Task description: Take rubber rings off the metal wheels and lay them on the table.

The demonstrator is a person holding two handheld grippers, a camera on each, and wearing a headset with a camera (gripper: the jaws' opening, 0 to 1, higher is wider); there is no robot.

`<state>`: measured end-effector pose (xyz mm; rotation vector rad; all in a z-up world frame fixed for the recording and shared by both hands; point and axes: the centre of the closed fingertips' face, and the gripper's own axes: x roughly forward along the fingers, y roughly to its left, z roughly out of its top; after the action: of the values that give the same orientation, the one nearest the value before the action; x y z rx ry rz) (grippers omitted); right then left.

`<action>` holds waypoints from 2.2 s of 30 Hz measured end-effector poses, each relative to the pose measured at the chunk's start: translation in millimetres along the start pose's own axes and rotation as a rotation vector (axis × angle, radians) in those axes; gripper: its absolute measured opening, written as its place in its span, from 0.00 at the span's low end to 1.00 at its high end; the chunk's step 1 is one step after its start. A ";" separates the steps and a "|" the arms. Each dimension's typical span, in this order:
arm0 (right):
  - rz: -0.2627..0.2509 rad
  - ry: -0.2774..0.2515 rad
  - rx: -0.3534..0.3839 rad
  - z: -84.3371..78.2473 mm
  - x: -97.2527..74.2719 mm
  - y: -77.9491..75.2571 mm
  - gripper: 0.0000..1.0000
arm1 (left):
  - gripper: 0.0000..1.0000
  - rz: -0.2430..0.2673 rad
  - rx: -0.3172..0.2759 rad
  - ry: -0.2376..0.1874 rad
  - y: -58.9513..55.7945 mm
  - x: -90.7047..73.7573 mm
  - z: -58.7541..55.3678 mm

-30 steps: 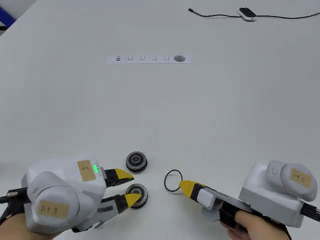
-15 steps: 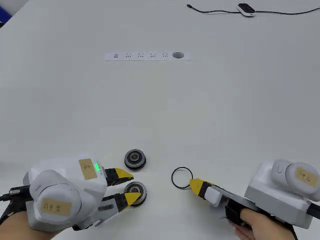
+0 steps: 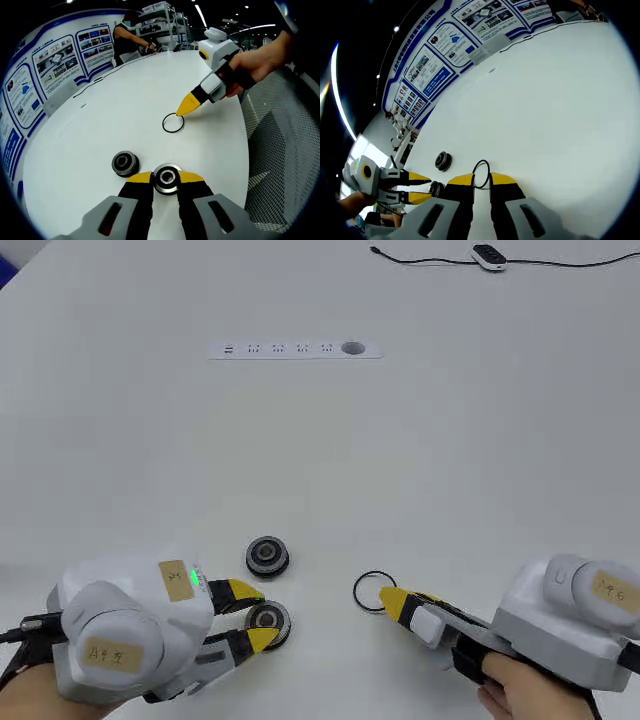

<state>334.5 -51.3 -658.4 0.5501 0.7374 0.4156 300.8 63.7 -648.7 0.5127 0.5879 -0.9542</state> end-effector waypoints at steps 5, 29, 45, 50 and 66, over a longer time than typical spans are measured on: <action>-0.015 -0.006 -0.041 2.9 -0.3 -1.5 0.14 | 0.19 0.000 0.003 0.001 0.3 -0.4 0.4; 0.131 -0.030 -0.122 6.4 5.9 36.7 0.20 | 0.14 -0.012 0.003 0.008 -3.0 0.4 -0.8; 0.320 0.102 -0.049 -31.7 15.2 79.1 0.37 | 0.14 -0.022 -0.021 0.007 -3.9 0.4 -3.7; 0.344 0.124 -0.019 -36.3 19.1 86.5 0.40 | 0.14 -0.031 -0.017 0.012 -3.5 0.7 -4.0; 0.390 0.203 0.064 -55.0 26.7 106.5 0.48 | 0.13 -0.033 -0.034 0.000 -2.8 0.2 -4.8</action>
<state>295.3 63.9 -641.6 0.7219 0.8411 0.8211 297.4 65.4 -652.8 0.4734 0.6133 -0.9741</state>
